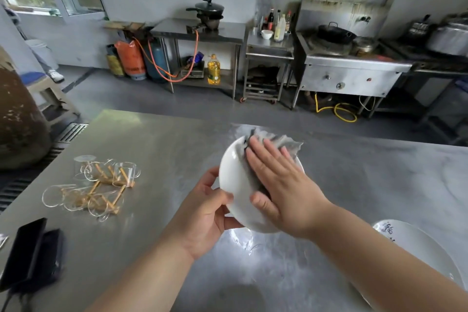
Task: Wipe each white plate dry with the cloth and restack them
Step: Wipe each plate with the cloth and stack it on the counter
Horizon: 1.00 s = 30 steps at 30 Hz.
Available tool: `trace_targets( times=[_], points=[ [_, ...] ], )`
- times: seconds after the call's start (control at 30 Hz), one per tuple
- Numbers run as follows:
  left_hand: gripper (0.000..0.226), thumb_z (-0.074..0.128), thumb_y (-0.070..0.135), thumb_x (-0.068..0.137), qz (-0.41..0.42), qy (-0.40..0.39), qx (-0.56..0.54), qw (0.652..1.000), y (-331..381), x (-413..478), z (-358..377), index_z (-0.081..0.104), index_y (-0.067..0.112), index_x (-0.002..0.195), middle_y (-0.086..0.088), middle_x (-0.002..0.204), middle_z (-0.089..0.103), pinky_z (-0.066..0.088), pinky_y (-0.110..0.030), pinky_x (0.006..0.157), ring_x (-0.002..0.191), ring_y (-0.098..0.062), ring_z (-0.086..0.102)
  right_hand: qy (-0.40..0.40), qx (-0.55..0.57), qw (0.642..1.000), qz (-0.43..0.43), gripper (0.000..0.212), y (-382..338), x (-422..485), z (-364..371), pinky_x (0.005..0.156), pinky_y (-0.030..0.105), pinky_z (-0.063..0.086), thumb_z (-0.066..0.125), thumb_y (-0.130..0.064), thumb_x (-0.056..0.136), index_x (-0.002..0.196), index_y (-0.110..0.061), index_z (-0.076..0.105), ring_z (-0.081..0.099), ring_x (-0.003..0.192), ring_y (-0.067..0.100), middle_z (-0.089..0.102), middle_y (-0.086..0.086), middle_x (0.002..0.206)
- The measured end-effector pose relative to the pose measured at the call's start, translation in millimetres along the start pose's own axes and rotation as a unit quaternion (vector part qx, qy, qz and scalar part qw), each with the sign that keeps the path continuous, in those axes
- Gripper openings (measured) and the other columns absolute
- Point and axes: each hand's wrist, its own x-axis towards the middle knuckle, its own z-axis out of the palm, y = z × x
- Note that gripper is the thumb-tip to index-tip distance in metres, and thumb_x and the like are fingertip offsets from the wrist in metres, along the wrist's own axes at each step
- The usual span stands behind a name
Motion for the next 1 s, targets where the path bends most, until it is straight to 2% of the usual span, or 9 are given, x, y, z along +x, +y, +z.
trace_targets(
  times=[0.07,0.17,0.27,0.47,0.6,0.7,0.8,0.9,1.0],
  points=[
    [0.052,0.071,0.012,0.074,0.008,-0.007,-0.007,1.000,4.0,3.8,4.3,0.068,0.022,0.126,-0.022,0.116,0.074,0.062,-0.051,0.072,0.098,-0.036,0.075,0.013,0.013,1.000,0.016,0.099,-5.6,2.9,-5.1,0.129,0.053,0.007,0.001,-0.082,0.092,0.166,-0.016,0.007,-0.016,0.160,0.020,-0.010,-0.001,0.174],
    [0.055,0.064,0.005,0.077,0.022,0.007,-0.043,0.999,12.2,10.9,2.1,0.065,0.018,0.131,-0.022,0.122,0.074,0.063,-0.043,0.064,0.100,-0.033,0.075,0.005,0.027,0.998,-0.060,0.094,-27.4,-11.9,12.8,0.129,0.056,0.014,0.015,-0.077,0.097,0.166,-0.013,0.018,-0.004,0.162,0.025,0.002,0.000,0.175],
    [0.057,0.056,0.001,0.077,0.015,0.026,-0.074,0.997,7.9,11.8,-4.3,0.065,0.016,0.131,-0.025,0.128,0.071,0.063,-0.042,0.065,0.105,-0.034,0.075,-0.025,-0.012,0.996,-0.080,0.094,-29.8,-25.9,25.4,0.130,0.052,0.014,0.015,-0.080,0.096,0.166,-0.017,0.020,-0.001,0.162,0.021,0.005,-0.004,0.175],
    [0.061,0.053,0.002,0.081,-0.008,0.031,-0.056,0.998,-7.1,7.5,3.6,0.059,0.014,0.141,-0.025,0.133,0.068,0.061,-0.052,0.076,0.108,-0.038,0.071,-0.028,-0.075,0.991,0.104,0.096,-2.0,-2.6,0.8,0.129,0.044,-0.003,-0.002,-0.078,0.090,0.167,-0.020,-0.001,-0.023,0.158,0.016,-0.020,-0.005,0.172],
    [0.061,0.056,0.005,0.078,-0.002,0.051,-0.103,0.993,-6.6,11.8,5.1,0.062,0.013,0.138,-0.020,0.128,0.072,0.062,-0.041,0.064,0.101,-0.029,0.076,0.001,-0.018,0.998,0.057,0.098,-29.0,-20.6,22.6,0.131,0.047,0.006,0.007,-0.079,0.096,0.166,-0.012,0.016,-0.004,0.162,0.026,0.001,0.003,0.175],
    [0.059,0.053,0.003,0.080,0.002,0.065,-0.116,0.991,-11.1,8.8,0.5,0.066,0.016,0.135,-0.020,0.131,0.072,0.063,-0.040,0.068,0.108,-0.030,0.076,-0.023,-0.022,0.999,0.009,0.096,-40.4,-40.7,46.3,0.129,0.049,0.012,0.017,-0.081,0.097,0.166,-0.015,0.019,0.000,0.162,0.024,0.005,-0.001,0.175],
    [0.059,0.055,0.003,0.078,-0.007,0.067,-0.119,0.991,-16.4,4.4,0.2,0.071,0.023,0.131,-0.019,0.135,0.070,0.063,-0.045,0.075,0.109,-0.032,0.075,-0.044,-0.054,0.996,0.059,0.098,-16.5,-31.4,35.0,0.130,0.048,0.005,0.006,-0.084,0.093,0.167,-0.020,0.009,-0.011,0.161,0.021,-0.007,-0.004,0.174],
    [0.062,0.052,0.005,0.083,0.005,0.052,-0.104,0.993,-14.2,4.5,6.1,0.066,0.028,0.138,-0.015,0.138,0.069,0.062,-0.048,0.082,0.115,-0.035,0.073,-0.044,-0.082,0.986,0.138,0.098,1.3,-15.5,15.6,0.129,0.044,-0.004,-0.004,-0.081,0.090,0.167,-0.020,-0.002,-0.020,0.159,0.018,-0.018,-0.004,0.172],
    [0.059,0.053,0.006,0.081,0.019,0.053,-0.116,0.992,-8.9,7.3,13.0,0.071,0.027,0.133,-0.014,0.132,0.073,0.063,-0.042,0.072,0.109,-0.029,0.076,-0.029,-0.059,0.988,0.137,0.103,-18.2,-20.2,19.0,0.130,0.045,-0.003,-0.009,-0.082,0.090,0.167,-0.014,0.002,-0.016,0.160,0.024,-0.013,0.003,0.173]
  ],
)
